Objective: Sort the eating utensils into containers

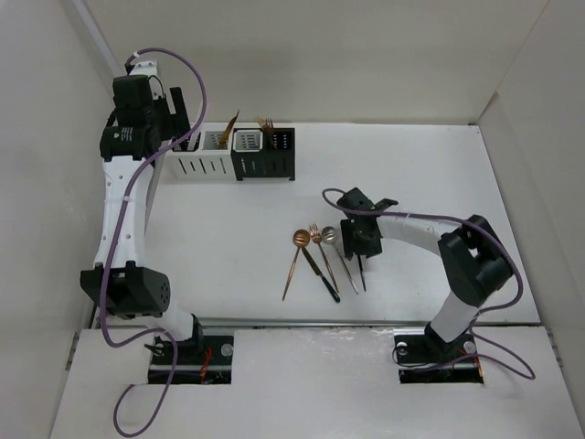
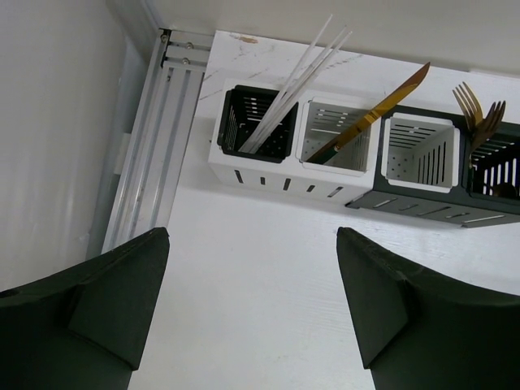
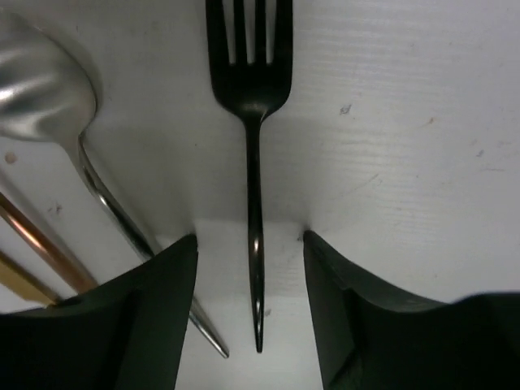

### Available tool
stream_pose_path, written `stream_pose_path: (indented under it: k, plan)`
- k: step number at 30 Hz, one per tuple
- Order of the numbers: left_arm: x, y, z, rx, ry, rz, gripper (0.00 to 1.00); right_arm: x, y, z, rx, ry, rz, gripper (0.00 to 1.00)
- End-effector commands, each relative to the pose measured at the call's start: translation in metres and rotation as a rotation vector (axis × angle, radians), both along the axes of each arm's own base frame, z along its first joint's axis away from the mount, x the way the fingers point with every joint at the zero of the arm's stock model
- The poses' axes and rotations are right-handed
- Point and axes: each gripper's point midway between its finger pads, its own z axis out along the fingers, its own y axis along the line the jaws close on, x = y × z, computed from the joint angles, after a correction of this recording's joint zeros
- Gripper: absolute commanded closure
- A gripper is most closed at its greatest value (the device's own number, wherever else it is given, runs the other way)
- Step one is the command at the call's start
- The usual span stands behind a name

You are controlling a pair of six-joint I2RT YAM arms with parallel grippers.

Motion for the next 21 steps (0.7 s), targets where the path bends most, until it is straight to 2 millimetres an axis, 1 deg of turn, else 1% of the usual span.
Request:
stream_pose_path:
  k: [1,2,5,6,7,8,9,10,11,12,13,14,15,16,17,18,19,20,21]
  plan:
    - [-0.01,-0.001,0.024,0.003,-0.069,-0.001,0.18,0.023,-0.006,-0.014,-0.04,-0.002,0.008,0.46]
    - [-0.01,-0.001,0.021,0.002,-0.06,-0.001,0.18,0.029,-0.006,-0.01,-0.036,-0.012,0.008,0.46]
    - [-0.01,-0.001,0.021,0.002,-0.06,-0.001,0.18,0.034,-0.002,-0.015,-0.043,0.002,0.048,0.64]
    - [-0.01,-0.001,0.021,0.002,-0.06,-0.001,0.18,0.036,-0.001,-0.016,-0.046,0.002,0.057,0.72]
    - [-0.01,0.001,0.021,0.007,-0.06,0.008,0.18,0.037,-0.001,-0.014,-0.046,0.002,0.057,0.87]
    - [-0.01,0.001,0.021,0.007,-0.06,0.008,0.18,0.037,-0.001,-0.014,-0.049,0.002,0.067,0.97]
    - [-0.01,0.003,0.021,0.012,-0.06,0.018,0.18,0.039,-0.002,-0.011,-0.06,-0.003,0.064,1.0]
    - [-0.01,0.003,0.021,0.012,-0.06,0.018,0.18,0.042,-0.006,-0.007,-0.084,-0.012,0.071,1.0]
    - [-0.01,0.003,0.021,0.012,-0.06,0.018,0.18,0.049,-0.008,0.006,-0.096,-0.049,0.061,1.0]
    - [-0.01,0.003,0.021,0.012,-0.06,0.018,0.18,0.06,-0.016,0.021,-0.15,-0.104,0.053,1.0]
    - [-0.01,0.003,0.021,0.012,-0.06,0.018,0.18,0.078,-0.012,0.05,-0.153,-0.172,0.049,1.0]
    - [-0.01,0.003,0.021,0.012,-0.06,0.018,0.18,0.092,-0.01,0.079,-0.147,-0.25,0.048,1.0]
    - [-0.011,0.007,0.021,0.012,-0.06,0.028,0.18,0.107,-0.009,0.106,-0.154,-0.323,0.072,1.0]
    - [-0.008,0.008,0.016,0.012,-0.049,0.029,0.18,0.132,-0.001,0.155,-0.125,-0.46,0.058,1.0]
    - [-0.006,0.008,0.013,0.011,-0.04,0.029,0.18,0.15,0.008,0.2,-0.078,-0.601,0.081,1.0]
    - [-0.006,0.008,0.013,0.011,-0.04,0.029,0.18,0.163,0.015,0.234,-0.04,-0.71,0.087,1.0]
    - [-0.004,0.008,0.009,0.011,-0.031,0.028,0.18,0.173,0.027,0.267,0.026,-0.812,0.114,1.0]
    - [-0.004,0.008,0.009,0.011,-0.03,0.028,0.18,0.193,0.044,0.323,0.139,-1.023,0.106,1.0]
    - [-0.001,0.008,0.005,0.011,-0.021,0.028,0.18,0.199,0.052,0.353,0.193,-1.13,0.118,1.0]
